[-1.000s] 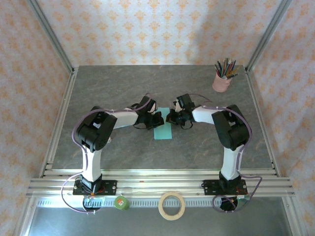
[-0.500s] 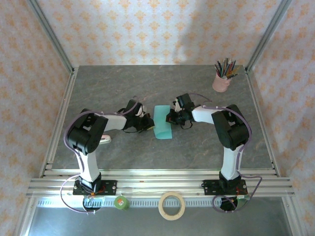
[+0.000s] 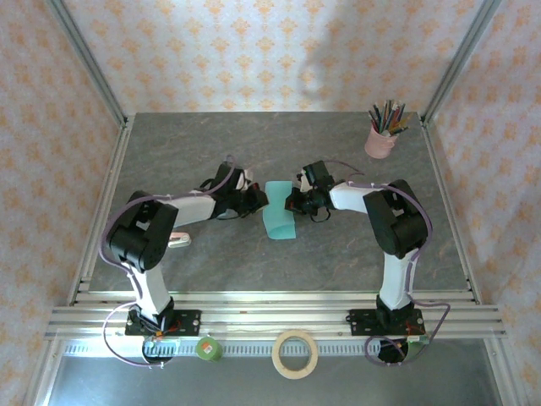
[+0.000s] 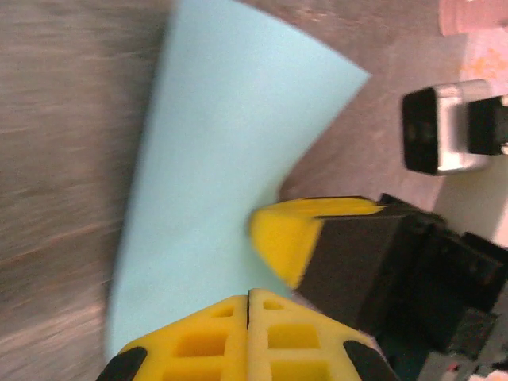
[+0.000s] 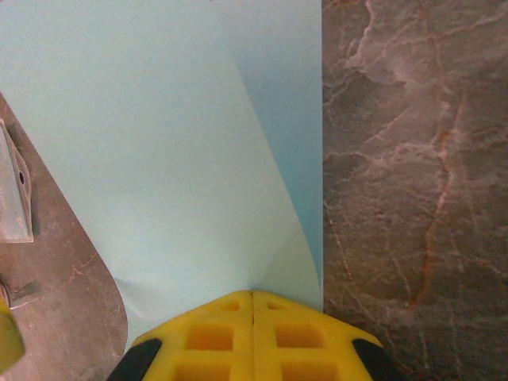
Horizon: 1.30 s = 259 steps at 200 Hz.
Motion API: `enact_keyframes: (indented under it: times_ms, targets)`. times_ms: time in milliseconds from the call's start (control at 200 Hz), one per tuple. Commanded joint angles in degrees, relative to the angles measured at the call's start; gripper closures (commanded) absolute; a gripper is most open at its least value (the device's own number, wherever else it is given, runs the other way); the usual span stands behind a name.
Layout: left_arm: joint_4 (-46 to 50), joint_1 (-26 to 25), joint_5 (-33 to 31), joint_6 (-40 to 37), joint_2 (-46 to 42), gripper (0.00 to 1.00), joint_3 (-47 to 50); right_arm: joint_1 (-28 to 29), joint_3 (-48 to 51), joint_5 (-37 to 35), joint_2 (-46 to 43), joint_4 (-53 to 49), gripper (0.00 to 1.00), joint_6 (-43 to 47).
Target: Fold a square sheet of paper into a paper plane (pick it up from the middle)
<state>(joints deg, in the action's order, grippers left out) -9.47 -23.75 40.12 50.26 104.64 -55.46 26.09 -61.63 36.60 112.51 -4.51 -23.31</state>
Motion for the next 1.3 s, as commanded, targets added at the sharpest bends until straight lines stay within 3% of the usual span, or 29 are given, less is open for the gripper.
enact_keyframes:
  times_ms: [0, 275, 641, 851, 1026, 1291]
  targets:
    - [-4.56, -1.36, 0.14, 2.21, 4.04, 1.00, -2.79, -0.40, 4.50, -14.48, 8.08, -11.00, 1.00, 0.35]
    - [-3.69, 0.55, 0.47, -0.70, 9.11, 1.00, -2.96, -0.36, 5.11, -15.09, 8.00, -11.11, 1.00, 0.41]
    - [2.49, 9.66, -2.57, -7.70, 3.16, 1.00, 1.81, -0.42, 5.51, -16.64, 8.03, -11.40, 1.00, 0.71]
    - [-1.07, 5.04, 2.22, -5.36, 1.61, 1.00, -1.51, -0.36, 6.01, -16.67, 7.98, -11.22, 1.00, 0.72]
    - [-3.91, 0.05, 2.95, -2.54, 5.73, 1.00, -5.03, -0.47, 6.67, -16.76, 8.04, -10.88, 1.00, 0.58]
    - [-2.26, -0.72, 1.28, -2.33, 13.57, 1.00, -10.80, -0.49, 7.28, -17.06, 8.32, -11.24, 1.00, 1.12]
